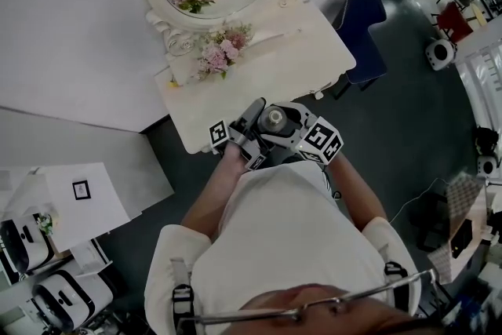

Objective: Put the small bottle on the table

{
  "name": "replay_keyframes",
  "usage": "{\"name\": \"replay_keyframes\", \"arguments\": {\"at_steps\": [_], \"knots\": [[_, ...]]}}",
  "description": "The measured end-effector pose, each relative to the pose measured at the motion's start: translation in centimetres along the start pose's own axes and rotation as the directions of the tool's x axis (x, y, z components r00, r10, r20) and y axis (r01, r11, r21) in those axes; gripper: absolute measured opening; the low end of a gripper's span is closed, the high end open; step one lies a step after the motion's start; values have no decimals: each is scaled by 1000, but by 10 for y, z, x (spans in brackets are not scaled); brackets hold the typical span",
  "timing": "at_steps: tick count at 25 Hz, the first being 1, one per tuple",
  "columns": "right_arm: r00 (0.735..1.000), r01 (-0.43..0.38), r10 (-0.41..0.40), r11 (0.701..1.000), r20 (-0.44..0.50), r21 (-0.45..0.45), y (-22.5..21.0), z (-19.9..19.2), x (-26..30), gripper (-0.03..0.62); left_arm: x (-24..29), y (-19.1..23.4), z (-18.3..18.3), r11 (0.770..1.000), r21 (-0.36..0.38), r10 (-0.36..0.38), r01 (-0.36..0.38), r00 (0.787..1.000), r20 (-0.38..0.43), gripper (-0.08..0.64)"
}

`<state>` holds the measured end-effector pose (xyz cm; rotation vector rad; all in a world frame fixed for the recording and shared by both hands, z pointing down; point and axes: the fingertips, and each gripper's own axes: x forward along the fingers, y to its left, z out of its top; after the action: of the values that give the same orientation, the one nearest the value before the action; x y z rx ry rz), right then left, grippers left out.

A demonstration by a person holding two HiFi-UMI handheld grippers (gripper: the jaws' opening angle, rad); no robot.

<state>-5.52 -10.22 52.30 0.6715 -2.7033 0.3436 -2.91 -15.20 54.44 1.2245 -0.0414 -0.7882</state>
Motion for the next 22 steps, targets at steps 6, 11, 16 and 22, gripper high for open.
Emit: {"name": "replay_keyframes", "arguments": {"at_steps": [6, 11, 16, 22], "knots": [[1000, 6, -6, 1000, -12, 5, -8, 4, 13, 341, 1, -4, 15, 1000, -15, -3, 3, 1000, -1, 364], [1000, -7, 7, 1000, -21, 12, -22, 4, 17, 342, 10, 0, 26, 1000, -16, 3, -3, 1000, 7, 364], [998, -51, 52, 999, -31, 8, -43, 5, 21, 342, 24, 4, 43, 1000, -4, 3, -3, 999, 41, 364], [990, -132, 131, 991, -42, -9, -83, 11, 26, 341, 52, 7, 73, 1000, 25, -16, 13, 993, 119, 364]]}}
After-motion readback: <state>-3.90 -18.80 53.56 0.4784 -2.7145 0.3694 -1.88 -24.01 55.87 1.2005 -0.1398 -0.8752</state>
